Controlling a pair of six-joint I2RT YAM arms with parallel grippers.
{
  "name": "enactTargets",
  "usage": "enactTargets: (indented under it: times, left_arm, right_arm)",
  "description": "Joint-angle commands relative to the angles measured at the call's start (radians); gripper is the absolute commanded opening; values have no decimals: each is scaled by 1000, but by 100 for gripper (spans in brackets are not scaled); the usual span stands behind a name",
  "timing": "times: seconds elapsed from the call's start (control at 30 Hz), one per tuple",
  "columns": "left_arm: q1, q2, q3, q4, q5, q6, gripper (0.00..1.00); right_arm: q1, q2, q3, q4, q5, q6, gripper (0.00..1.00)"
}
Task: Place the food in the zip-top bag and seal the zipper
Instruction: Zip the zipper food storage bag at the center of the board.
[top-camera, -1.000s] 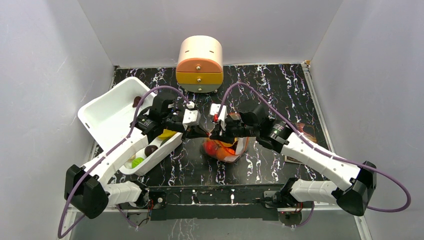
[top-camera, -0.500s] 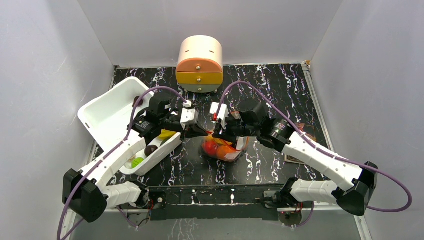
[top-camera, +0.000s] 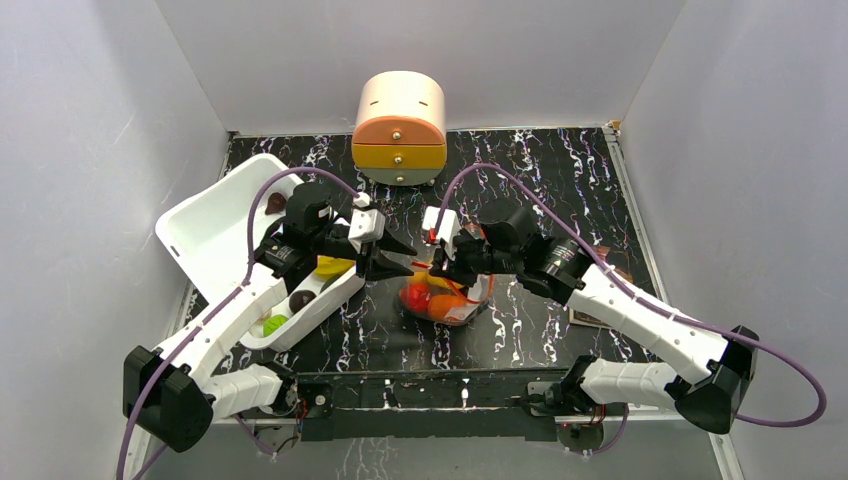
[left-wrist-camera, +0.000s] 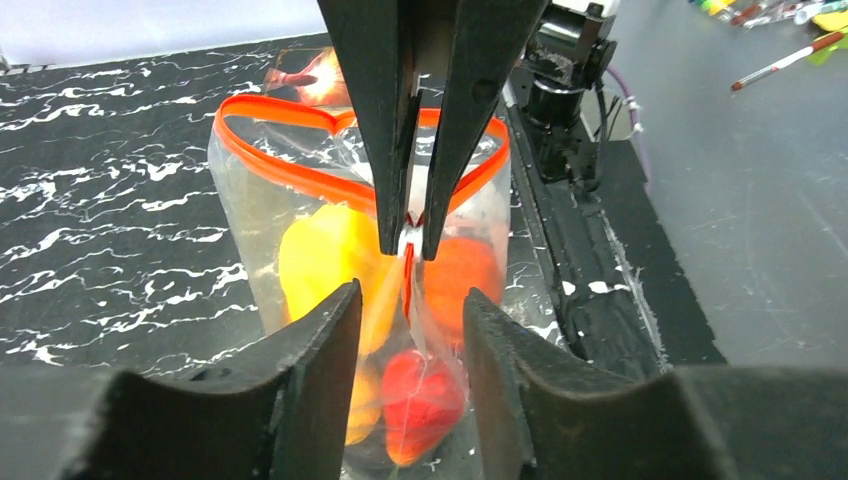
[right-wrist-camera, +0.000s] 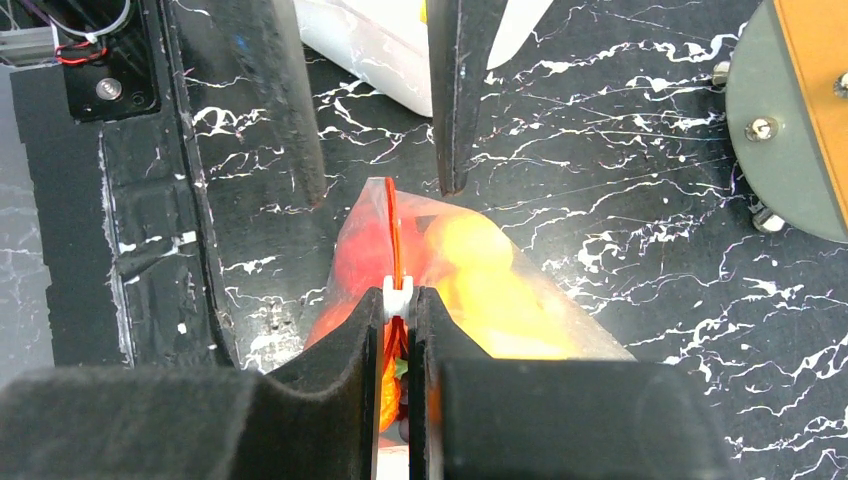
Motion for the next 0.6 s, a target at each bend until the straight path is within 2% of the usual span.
enactTargets:
  times: [0.0,0.13,0.57]
  left_arm:
    - [6,-14,-7,76,99,-32,44]
    - [6,5,-5,29,113,13,46]
    - [6,50,23,-12,100,31,36]
  right_arm:
    - [-4,14,57,43,-29,3,0]
    - [-3,25,59,56,-41,4,0]
    - [-2,27,62,106,-42,20,0]
